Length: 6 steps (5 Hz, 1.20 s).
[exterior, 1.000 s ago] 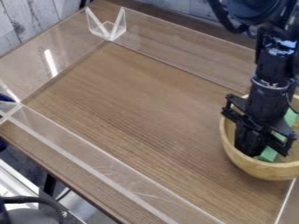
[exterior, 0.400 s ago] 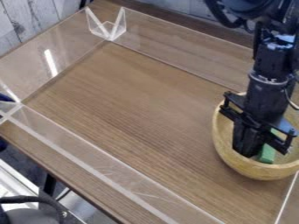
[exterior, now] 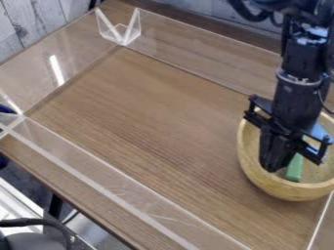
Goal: Remove the green block from inside the brown bowl and put it on the table
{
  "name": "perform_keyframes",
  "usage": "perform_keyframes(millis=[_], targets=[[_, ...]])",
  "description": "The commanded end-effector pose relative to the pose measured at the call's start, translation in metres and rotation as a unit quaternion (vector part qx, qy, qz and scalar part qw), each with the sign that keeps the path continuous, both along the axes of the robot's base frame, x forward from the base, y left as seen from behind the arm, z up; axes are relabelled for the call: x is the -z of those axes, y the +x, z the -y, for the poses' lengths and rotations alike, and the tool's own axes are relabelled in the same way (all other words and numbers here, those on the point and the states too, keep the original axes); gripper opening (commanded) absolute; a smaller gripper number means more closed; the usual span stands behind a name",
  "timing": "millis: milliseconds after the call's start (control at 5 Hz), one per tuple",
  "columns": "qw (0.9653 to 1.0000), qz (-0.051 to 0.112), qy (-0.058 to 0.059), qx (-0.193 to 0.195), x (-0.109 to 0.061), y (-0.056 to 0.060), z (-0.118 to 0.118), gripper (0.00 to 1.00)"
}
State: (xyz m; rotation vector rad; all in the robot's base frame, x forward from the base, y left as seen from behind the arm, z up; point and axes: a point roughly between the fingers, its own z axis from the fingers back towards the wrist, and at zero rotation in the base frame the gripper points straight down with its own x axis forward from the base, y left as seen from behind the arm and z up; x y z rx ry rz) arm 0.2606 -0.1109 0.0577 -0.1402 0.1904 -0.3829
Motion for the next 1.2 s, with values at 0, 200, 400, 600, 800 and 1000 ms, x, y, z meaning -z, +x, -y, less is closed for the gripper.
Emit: perform_keyframes(millis=[0,200,400,600,800,1000], targets=[[0.9992,0.038,-0.010,-0.007,-0.025,0.007,-0.003,0.00],[0.9990,0.043,-0.010,-0.011,-0.031,0.007,-0.006,0.00],[0.9989,0.044,-0.010,-0.014,-0.035,0.007,-0.008,0.00],[0.9988,0.045,-0.011,-0.016,-0.038,0.006,-0.010,0.00],[0.9986,0.048,-0.011,-0.021,-0.043,0.006,-0.013,0.00],[0.9984,0.050,-0.011,-0.024,-0.046,0.006,-0.016,0.00]])
